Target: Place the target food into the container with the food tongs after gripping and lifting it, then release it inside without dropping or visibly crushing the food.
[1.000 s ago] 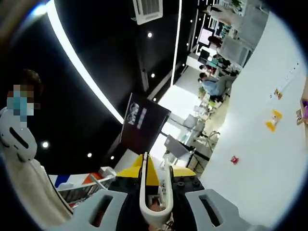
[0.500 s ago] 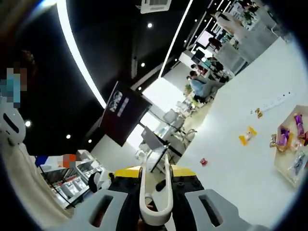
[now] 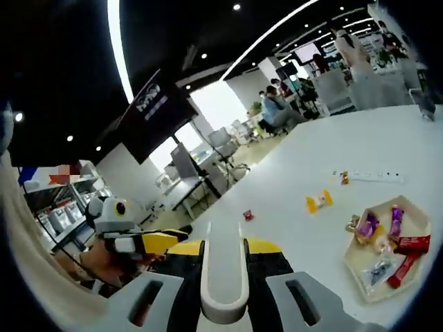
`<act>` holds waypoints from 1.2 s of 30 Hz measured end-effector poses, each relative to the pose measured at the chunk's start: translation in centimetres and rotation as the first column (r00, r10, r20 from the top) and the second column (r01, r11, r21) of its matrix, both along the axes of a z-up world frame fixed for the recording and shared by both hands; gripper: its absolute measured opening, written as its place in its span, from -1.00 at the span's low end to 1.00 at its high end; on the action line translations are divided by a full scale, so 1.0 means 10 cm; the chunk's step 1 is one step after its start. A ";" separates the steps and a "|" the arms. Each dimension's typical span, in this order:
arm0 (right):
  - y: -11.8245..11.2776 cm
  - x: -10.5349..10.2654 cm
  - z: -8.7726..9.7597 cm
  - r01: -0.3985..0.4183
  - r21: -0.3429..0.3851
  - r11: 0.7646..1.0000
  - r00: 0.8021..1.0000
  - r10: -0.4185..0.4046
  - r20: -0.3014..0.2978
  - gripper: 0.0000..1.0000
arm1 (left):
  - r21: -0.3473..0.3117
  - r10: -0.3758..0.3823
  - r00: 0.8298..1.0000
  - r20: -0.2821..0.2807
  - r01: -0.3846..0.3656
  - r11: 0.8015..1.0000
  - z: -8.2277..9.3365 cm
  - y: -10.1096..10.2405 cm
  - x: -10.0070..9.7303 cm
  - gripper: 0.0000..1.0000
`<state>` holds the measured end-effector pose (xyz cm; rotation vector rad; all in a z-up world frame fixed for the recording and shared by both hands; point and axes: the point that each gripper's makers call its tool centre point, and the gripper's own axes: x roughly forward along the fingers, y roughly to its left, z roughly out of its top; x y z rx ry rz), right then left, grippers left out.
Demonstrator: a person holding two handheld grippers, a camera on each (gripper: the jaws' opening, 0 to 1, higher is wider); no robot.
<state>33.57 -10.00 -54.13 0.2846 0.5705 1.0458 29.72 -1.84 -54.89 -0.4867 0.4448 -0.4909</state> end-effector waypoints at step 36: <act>-0.43 0.81 -0.46 0.033 -0.454 0.890 0.973 0.076 0.219 -0.58 | 0.037 -0.083 0.995 -0.055 0.085 0.996 -0.23 0.08 0.16 -0.61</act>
